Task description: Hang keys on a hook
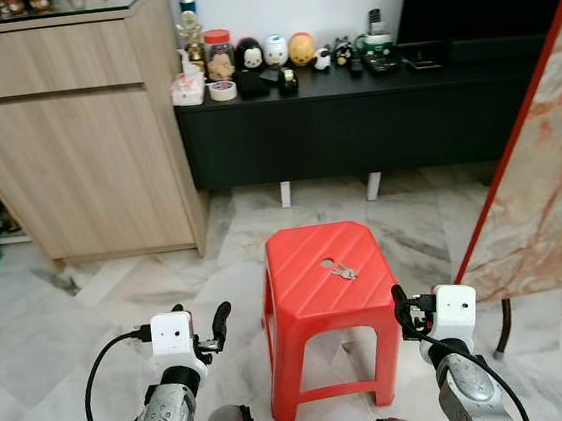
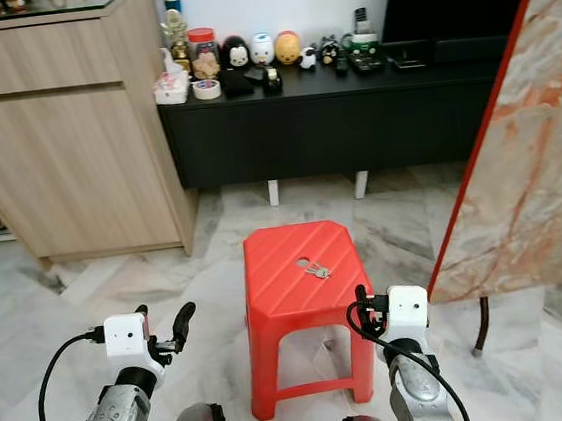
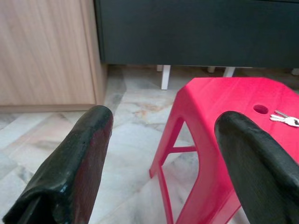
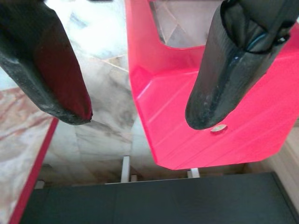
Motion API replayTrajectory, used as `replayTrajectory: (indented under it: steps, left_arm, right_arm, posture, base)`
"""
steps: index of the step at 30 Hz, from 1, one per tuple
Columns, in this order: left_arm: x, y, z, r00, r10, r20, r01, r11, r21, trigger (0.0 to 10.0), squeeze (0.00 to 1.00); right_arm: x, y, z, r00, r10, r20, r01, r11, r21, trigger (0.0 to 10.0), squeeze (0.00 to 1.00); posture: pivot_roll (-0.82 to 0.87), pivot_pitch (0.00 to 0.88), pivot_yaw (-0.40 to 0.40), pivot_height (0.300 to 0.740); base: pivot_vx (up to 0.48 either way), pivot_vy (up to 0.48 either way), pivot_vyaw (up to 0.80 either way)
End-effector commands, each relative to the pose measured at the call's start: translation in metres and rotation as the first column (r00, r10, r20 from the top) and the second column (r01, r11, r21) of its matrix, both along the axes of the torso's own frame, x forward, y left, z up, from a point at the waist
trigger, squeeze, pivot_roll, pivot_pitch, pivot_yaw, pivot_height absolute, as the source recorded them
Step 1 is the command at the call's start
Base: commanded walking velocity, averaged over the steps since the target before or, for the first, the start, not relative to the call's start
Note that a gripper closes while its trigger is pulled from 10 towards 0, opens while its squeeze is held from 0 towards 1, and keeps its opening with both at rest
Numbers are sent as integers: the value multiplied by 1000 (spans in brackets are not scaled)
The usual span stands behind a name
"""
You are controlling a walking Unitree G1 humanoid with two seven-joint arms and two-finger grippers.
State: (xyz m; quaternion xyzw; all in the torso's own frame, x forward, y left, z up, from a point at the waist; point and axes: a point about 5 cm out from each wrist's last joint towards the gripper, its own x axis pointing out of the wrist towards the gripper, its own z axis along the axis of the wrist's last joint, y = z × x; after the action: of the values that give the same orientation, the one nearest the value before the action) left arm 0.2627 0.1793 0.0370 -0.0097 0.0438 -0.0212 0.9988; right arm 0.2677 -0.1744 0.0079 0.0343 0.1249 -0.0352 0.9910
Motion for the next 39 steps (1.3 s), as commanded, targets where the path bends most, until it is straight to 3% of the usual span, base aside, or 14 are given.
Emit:
replayTrajectory:
  steps: [1,26,34,39]
  left_arm:
    - [5,-2,8,999,-11,32,12,1000,-12,10000,0]
    - [5,-4,8,999,-30,32,30,999,-14,10000,0]
    - [5,-5,9,999,-31,33,31,999,-15,10000,0]
    - [5,-5,9,999,-34,34,34,999,-16,10000,0]
  right_arm:
    - [4,0,4,1000,-1,14,1,1000,5,10000,0]
    - [5,2,4,1000,30,10,-29,999,-14,10000,0]
    - [4,3,3,999,33,8,-33,999,-16,10000,0]
    - [4,2,2,1000,25,3,-25,1000,-2,10000,0]
  posture:
    - [21,0,-48,613]
    - [25,0,-51,613]
    - [25,0,-50,613]
    - [25,0,-50,613]
  base:
    - [244,0,0]
    - [255,0,42]
    - [264,0,683]
    - [272,0,0]
